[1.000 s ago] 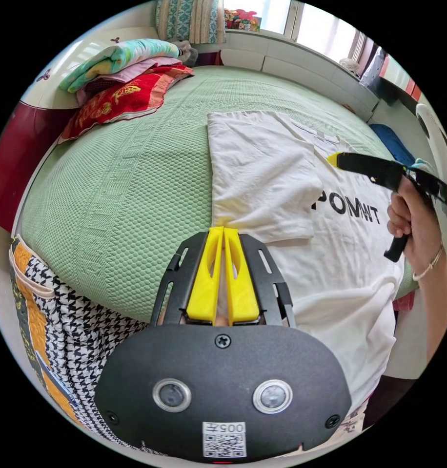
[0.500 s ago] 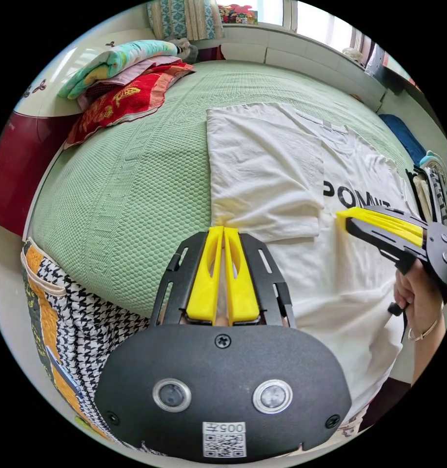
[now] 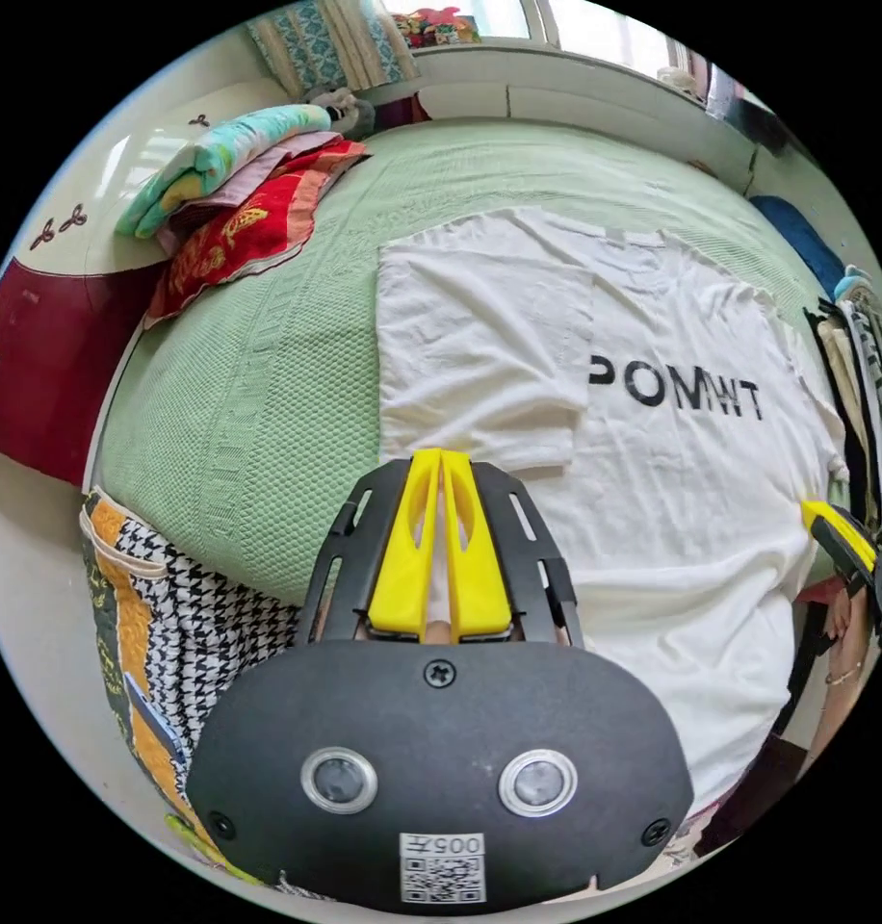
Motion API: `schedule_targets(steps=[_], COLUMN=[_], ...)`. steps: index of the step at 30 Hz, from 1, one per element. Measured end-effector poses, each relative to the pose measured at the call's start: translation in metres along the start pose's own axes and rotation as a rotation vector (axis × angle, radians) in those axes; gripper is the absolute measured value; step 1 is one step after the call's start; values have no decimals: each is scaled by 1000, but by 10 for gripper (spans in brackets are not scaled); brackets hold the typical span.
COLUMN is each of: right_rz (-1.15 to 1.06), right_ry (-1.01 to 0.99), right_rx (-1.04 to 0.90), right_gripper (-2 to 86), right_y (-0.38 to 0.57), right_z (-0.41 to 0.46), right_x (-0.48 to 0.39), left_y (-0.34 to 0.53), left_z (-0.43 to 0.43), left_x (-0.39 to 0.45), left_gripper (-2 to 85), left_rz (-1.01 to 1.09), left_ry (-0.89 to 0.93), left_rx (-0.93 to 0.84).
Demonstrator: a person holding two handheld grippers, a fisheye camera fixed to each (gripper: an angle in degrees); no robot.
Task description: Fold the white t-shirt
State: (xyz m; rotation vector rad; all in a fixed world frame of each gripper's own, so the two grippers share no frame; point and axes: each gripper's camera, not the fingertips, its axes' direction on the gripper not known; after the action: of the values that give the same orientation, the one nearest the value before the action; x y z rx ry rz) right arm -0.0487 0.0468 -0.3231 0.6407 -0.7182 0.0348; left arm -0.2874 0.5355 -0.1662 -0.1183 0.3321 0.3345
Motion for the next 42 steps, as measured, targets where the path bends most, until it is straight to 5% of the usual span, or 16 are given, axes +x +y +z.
schedule_targets(steps=[7,13,16,20,26,31,42], right_rz=[-24,-52,-38,7,54,4,38], right_ry=[112,120,55,246,267,390,485], right_rx=[41,81,65,233,156,27,125], right_gripper=[-10,-12,-8,19,57,32,-15], right_y=[25,37,26,-4,-71,-88,-105], right_z=[-6,-6,-26,-52,-17,22,-40], right_x=[-4,-6,10,39,72,67,63], left_y=[-12,-21,-19,-25,-29,-26,-22], left_z=[-47,-2,5,13,20,18,17], left_x=[109,183,191,187,172,178,172], left_gripper=[-7,-6,-6,-6,-6,-5,-6], left_rz=[194,231,232,235,196,226,217], left_ry=[147,219,188,229,331,279,270], left_rx=[125,1,24,-6,-16,1,4])
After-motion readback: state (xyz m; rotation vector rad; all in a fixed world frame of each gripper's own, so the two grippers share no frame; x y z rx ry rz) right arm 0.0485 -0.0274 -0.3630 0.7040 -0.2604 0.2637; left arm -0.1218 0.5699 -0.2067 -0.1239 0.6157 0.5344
